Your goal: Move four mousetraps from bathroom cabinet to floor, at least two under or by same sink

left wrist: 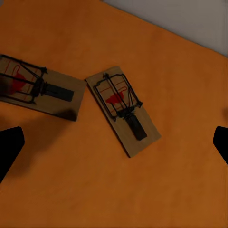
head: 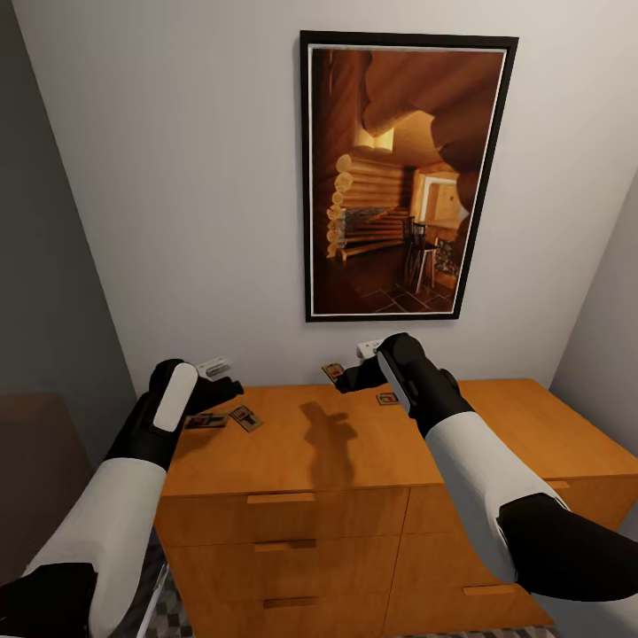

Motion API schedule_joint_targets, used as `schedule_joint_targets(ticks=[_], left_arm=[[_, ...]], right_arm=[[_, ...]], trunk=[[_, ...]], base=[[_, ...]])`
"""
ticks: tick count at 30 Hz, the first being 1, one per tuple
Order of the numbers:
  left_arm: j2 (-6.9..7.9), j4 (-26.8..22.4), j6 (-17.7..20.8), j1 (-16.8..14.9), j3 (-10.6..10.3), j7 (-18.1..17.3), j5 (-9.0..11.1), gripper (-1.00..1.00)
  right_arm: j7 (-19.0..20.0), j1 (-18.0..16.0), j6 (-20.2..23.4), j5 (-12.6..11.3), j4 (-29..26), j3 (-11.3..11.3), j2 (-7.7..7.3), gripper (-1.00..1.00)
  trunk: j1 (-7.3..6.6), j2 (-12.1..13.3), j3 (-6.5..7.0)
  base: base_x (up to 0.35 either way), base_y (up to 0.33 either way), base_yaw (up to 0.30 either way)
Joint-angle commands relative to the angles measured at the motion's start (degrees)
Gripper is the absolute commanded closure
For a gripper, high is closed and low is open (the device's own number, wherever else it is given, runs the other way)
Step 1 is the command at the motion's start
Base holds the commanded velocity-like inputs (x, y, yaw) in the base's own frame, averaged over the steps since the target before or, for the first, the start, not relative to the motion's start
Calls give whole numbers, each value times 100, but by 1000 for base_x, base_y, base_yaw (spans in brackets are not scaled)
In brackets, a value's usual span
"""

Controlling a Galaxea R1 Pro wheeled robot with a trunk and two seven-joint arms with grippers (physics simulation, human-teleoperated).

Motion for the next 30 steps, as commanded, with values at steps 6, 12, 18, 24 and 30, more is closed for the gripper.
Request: schedule_joint_targets(ticks=[6,12,18,24,30], left_arm=[[-17,-8,21,-5,15,64,83,-100],[-15,-13,41,-5,8,53,93,-100],[-13,-15,41,-5,3,49,86,-100],[-13,-15,28,-5,-7,48,74,-100],[-13,-15,23,-5,-11,48,81,-100]], right_arm=[[1,-5,22,22,-5,9,0,100],[15,-5,24,22,-5,9,-1,100],[17,-5,26,23,-5,8,-6,100],[10,-5,30,23,-5,7,-9,100],[30,-5,30,19,1,7,-15,100]], trunk=[[0,-5,-8],[0,-5,-8],[0,-5,-8],[0,-5,-8],[0,-5,-8]], base=[[0,-93,0],[0,-250,0],[0,-178,0],[0,-35,0],[0,-5,35]])
